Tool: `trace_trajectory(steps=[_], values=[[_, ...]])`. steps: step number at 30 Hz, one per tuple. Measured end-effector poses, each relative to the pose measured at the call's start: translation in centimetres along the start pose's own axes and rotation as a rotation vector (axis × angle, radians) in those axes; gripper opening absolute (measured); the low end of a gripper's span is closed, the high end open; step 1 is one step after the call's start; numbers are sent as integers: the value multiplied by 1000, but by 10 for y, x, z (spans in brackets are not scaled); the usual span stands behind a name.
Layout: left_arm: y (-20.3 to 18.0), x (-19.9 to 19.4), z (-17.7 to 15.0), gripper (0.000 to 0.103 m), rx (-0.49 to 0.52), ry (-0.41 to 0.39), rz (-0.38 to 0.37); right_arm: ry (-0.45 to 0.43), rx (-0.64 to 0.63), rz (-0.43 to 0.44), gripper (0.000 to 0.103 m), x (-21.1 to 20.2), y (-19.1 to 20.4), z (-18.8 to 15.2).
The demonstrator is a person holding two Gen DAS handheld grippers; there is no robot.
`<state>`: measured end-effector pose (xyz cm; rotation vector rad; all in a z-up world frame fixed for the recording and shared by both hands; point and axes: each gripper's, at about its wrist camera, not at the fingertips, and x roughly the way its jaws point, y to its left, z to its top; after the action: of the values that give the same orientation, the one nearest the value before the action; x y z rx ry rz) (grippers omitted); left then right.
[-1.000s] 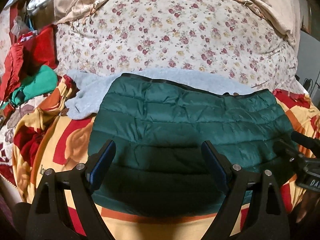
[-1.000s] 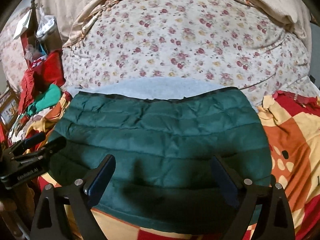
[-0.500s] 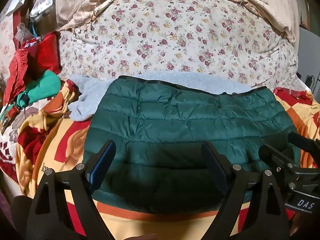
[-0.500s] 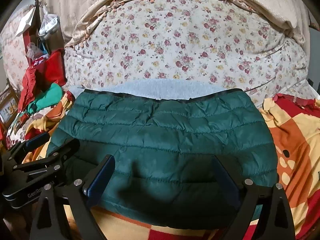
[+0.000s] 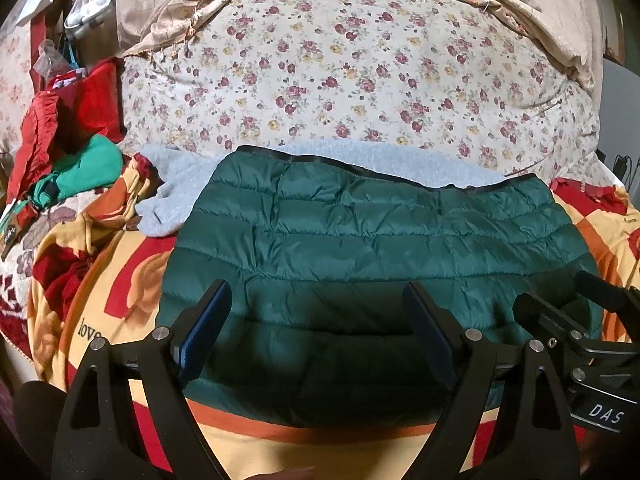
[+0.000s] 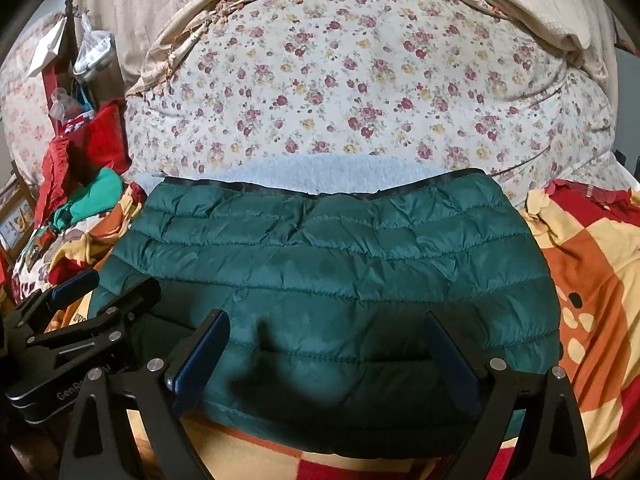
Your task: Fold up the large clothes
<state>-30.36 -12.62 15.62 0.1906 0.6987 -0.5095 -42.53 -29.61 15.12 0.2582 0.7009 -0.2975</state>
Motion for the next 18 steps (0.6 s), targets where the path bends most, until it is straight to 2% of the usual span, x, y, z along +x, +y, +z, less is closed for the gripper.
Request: trace_trajectory(steps=[18], values=[[1, 13, 7, 87, -22, 14, 3, 9, 3, -11, 96, 12, 0, 8]])
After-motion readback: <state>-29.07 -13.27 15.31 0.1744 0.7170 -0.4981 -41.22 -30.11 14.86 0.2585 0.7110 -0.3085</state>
